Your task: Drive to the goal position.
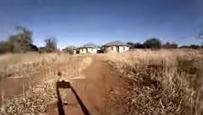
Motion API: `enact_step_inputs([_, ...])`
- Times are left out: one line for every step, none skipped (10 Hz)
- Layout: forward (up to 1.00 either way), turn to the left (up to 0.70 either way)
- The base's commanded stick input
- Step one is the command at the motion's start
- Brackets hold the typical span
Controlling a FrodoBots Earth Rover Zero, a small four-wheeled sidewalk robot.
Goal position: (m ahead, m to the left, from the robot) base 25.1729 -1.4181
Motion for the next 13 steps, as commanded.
enact_step_inputs([0.5,0.0])
enact_step_inputs([0.5,0.0])
enact_step_inputs([0.5,0.0])
enact_step_inputs([0.5,0.0])
enact_step_inputs([0.5,0.0])
enact_step_inputs([0.5,0.0])
enact_step_inputs([0.5,0.0])
enact_step_inputs([0.5,0.0])
enact_step_inputs([0.5,0.0])
enact_step_inputs([0.5,0.0])
enact_step_inputs([0.5,0.0])
enact_step_inputs([0.5,0.0])
enact_step_inputs([0.5,0.0])
